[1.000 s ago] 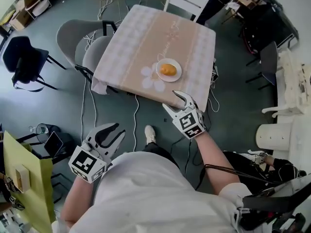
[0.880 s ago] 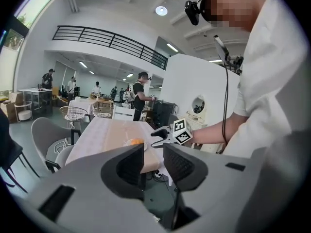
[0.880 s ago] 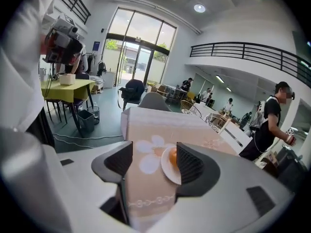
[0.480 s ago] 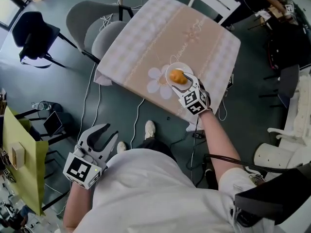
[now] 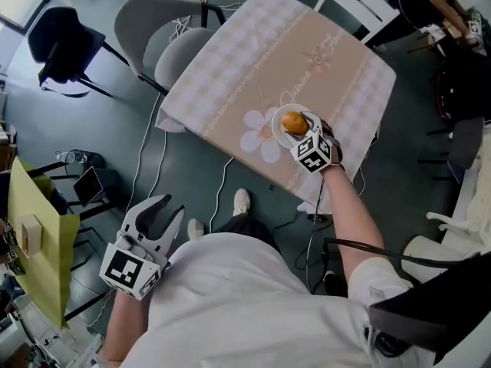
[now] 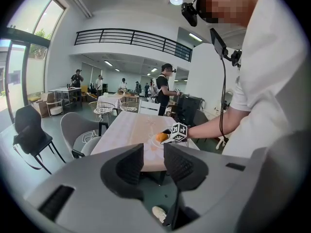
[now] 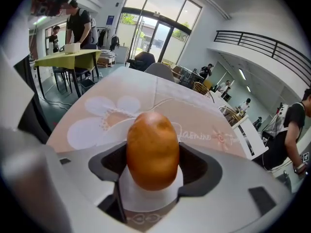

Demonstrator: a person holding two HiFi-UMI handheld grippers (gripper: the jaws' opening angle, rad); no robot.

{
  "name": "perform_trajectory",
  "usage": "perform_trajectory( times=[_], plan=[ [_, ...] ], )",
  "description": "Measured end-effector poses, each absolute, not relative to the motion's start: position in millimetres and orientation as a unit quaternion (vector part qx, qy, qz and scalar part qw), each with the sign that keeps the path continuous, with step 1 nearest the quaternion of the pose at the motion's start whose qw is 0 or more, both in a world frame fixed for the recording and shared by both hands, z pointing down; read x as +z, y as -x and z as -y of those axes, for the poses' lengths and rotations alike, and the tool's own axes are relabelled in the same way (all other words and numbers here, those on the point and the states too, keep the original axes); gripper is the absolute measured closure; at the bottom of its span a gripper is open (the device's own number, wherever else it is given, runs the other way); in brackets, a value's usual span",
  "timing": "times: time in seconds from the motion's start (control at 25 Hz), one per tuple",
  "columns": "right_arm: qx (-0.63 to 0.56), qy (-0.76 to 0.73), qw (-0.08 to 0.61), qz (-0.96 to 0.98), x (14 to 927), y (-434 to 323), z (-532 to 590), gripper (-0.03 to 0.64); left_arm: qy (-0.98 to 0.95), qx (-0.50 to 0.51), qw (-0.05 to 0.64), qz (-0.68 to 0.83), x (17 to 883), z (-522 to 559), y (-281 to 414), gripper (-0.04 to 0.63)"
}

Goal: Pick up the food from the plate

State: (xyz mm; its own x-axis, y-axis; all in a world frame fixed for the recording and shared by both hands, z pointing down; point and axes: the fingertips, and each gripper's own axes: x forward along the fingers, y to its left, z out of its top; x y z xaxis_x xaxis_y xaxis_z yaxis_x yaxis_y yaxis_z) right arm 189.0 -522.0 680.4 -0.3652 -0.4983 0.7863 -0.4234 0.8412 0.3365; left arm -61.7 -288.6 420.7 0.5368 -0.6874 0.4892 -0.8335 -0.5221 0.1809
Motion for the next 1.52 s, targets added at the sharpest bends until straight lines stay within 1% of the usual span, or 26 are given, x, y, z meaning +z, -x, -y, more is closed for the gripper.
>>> perform_trajectory(
  times=[0.32, 0.8, 0.84, 0.96, 1.0, 1.52],
  plan=[
    [0.002, -0.315, 0.464, 0.828, 668, -193, 519, 0.288, -0.857, 0.175, 0.195, 0.443, 418, 292, 71, 0.474],
    [0.022, -0.372, 0.427, 0.824, 600, -173, 457, 0.288, -0.888, 0.146, 0.171, 0.4, 404, 253, 91, 0.477],
    [0.022, -0.377, 0.422, 0.824, 593, -168, 448, 0.288, -0.89, 0.142, 0.171, 0.397, 404, 248, 94, 0.488],
    [0.019, -0.39, 0.407, 0.826, 571, -153, 420, 0.288, -0.898, 0.134, 0.158, 0.387, 402, 230, 107, 0.569],
    [0.018, -0.393, 0.4, 0.828, 565, -146, 409, 0.289, -0.901, 0.133, 0.154, 0.384, 402, 223, 111, 0.58],
    [-0.005, -0.425, 0.36, 0.831, 497, -70, 271, 0.289, -0.922, 0.119, 0.148, 0.339, 406, 134, 165, 0.586]
  ],
)
